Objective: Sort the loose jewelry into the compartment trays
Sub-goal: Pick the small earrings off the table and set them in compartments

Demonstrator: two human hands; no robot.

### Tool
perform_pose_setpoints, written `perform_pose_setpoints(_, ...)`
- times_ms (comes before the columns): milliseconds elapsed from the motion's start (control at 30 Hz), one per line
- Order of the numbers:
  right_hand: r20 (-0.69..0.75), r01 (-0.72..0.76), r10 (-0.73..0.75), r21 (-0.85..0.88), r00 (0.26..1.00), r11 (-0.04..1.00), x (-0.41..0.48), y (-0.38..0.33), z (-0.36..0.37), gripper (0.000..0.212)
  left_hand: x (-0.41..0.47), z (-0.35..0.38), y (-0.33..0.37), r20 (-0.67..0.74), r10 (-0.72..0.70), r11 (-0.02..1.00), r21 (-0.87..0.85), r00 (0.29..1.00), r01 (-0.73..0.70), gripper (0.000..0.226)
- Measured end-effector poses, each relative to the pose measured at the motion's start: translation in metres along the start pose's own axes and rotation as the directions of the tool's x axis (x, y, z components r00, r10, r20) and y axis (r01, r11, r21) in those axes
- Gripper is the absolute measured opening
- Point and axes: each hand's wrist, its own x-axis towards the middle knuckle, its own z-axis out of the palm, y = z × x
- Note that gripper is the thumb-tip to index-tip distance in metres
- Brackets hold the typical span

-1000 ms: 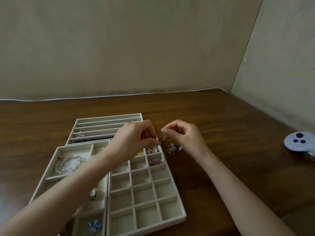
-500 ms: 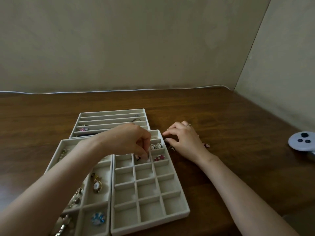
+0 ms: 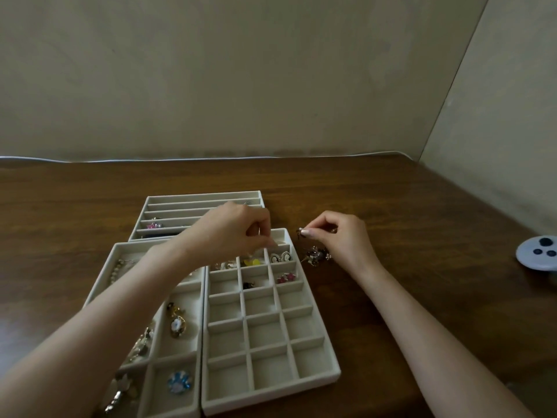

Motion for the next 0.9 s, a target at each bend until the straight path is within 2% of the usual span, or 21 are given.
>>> perform_pose_setpoints(67,0.002,-0.084,0.085,0.172,0.996,0.981,0.0,-0.002,-0.004,0.006,0.001,0.003,-0.003,-0.096,0.005,0.996,-0.083,0.995,-0.013,0.013)
perform_pose_setpoints(133,0.024,-0.124,0.122,0.264,0.992,0.957,0.0,-0.002,-0.006,0.007,0.002,0.007,-0.006,-0.133,0.005,0.993,-0.118,0.991,-0.021,0.011)
perform_pose_setpoints(333,0.101,-0.162,0.132,0.406,0.986,0.899,-0.001,-0.005,-0.008,0.007,0.005,0.014,-0.006,-0.171,0.016,0.994,-0.101,0.985,-0.033,0.008)
perform_pose_setpoints(433,0.174,-0.193,0.123,0.475,0.977,0.858,-0.003,-0.007,-0.01,0.014,0.005,0.015,-0.006,-0.181,0.024,0.994,-0.104,0.983,-0.043,0.007)
perform_pose_setpoints(533,0.224,-0.215,0.116,0.495,0.968,0.842,-0.006,-0.011,-0.01,0.026,0.004,0.015,-0.006,-0.214,0.025,0.992,-0.115,0.976,-0.05,0.007)
perform_pose_setpoints(633,0.231,-0.215,0.11,0.504,0.967,0.836,-0.006,-0.012,-0.01,0.027,0.005,0.016,-0.008,-0.227,0.015,0.991,-0.124,0.974,-0.044,0.006)
perform_pose_setpoints(700,0.229,-0.184,0.078,0.491,0.97,0.851,-0.006,-0.013,-0.011,0.024,0.005,0.016,-0.008,-0.233,0.019,0.991,-0.122,0.972,-0.049,0.005)
perform_pose_setpoints(800,0.243,-0.08,-0.036,0.454,0.969,0.887,-0.009,-0.018,-0.007,0.009,0.005,0.016,-0.007,-0.261,0.013,0.993,-0.113,0.965,-0.044,0.006)
perform_pose_setpoints(900,0.276,0.017,-0.145,0.418,0.95,0.908,-0.014,-0.024,0.004,0.004,0.005,0.015,-0.008,-0.309,-0.011,0.992,-0.124,0.951,-0.028,0.008)
